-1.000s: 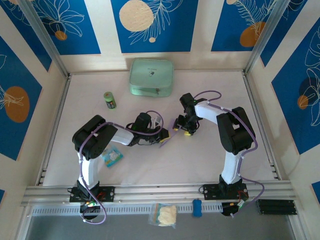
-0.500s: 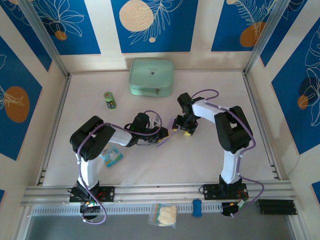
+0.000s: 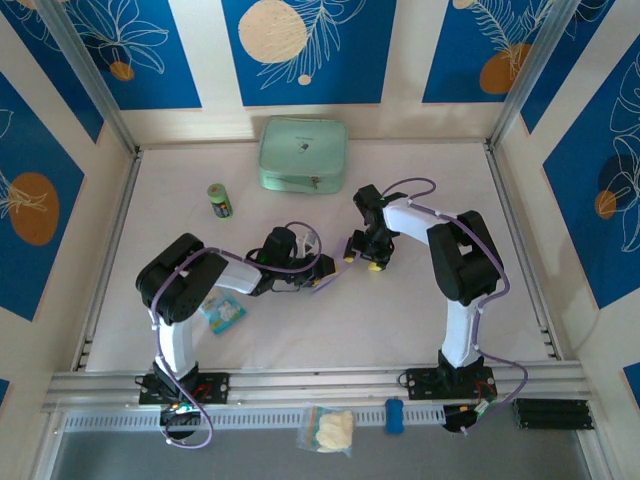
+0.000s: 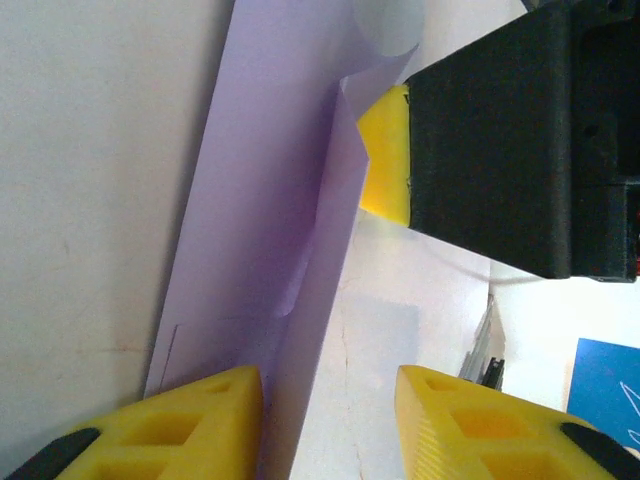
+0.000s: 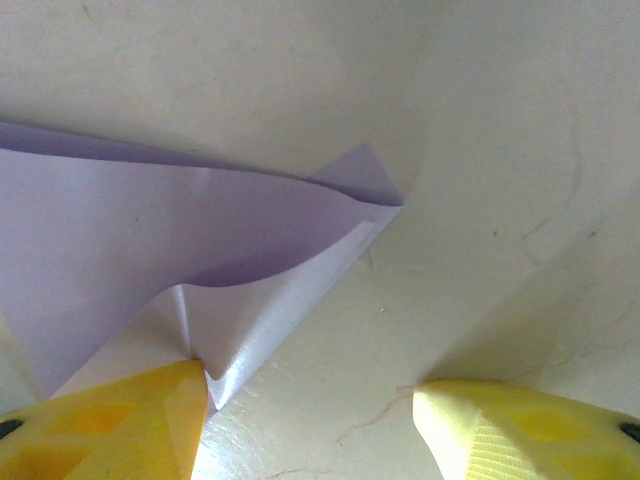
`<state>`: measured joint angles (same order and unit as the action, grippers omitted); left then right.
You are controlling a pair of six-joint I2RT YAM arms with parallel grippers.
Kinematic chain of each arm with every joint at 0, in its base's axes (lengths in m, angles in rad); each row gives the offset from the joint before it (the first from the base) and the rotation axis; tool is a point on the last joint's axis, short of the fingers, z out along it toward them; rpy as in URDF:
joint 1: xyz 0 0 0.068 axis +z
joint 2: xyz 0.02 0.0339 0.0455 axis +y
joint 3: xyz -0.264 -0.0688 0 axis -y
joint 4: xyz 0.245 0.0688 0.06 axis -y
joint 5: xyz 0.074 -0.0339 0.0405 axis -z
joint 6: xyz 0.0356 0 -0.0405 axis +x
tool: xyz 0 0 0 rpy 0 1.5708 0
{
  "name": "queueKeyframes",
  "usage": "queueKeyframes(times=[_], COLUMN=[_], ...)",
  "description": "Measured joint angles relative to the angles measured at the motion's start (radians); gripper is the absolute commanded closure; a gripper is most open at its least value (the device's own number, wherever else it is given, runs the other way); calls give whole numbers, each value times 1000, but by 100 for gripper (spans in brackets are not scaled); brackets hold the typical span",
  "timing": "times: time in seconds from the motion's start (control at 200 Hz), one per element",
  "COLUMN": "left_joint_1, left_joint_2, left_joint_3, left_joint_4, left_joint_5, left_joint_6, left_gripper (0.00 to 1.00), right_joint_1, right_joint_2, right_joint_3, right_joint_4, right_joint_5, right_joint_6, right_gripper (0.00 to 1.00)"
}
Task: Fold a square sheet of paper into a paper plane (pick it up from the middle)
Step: Fold the wing for the fifth time at the center of the table.
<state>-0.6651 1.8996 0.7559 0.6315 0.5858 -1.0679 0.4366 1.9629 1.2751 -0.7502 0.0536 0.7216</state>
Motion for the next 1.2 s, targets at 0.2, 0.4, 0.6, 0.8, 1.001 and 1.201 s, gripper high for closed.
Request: queueKeyframes(times=[0.2, 0.4, 0.6, 0.8, 1.001, 1.201], left_joint_1=[0, 0, 1, 2, 7, 15], left_joint_2=[0, -22, -48, -72, -107, -178], left_joint_3=[-19, -50, -71, -84, -83, -7], left_joint_4=[46, 91, 92, 90, 37, -228], left_joint_5=[-21, -82, -138, -172, -175, -168], left_joint_6=[-29, -66, -77, -76, -29, 181], left_gripper=[55, 50, 48, 50, 54, 58], right_joint_1=[2, 13, 16, 18, 22, 23], right_joint_2=[8, 17, 18, 25, 26, 27], right_joint_3=[9, 21, 24, 33, 35, 37], right_joint_4=[-10, -24, -28, -38, -41, -43], right_joint_5=[4, 24, 30, 34, 44, 44], right_joint_6=[-4, -13, -15, -15, -16, -20], right_gripper=[37, 37, 37, 37, 37, 37])
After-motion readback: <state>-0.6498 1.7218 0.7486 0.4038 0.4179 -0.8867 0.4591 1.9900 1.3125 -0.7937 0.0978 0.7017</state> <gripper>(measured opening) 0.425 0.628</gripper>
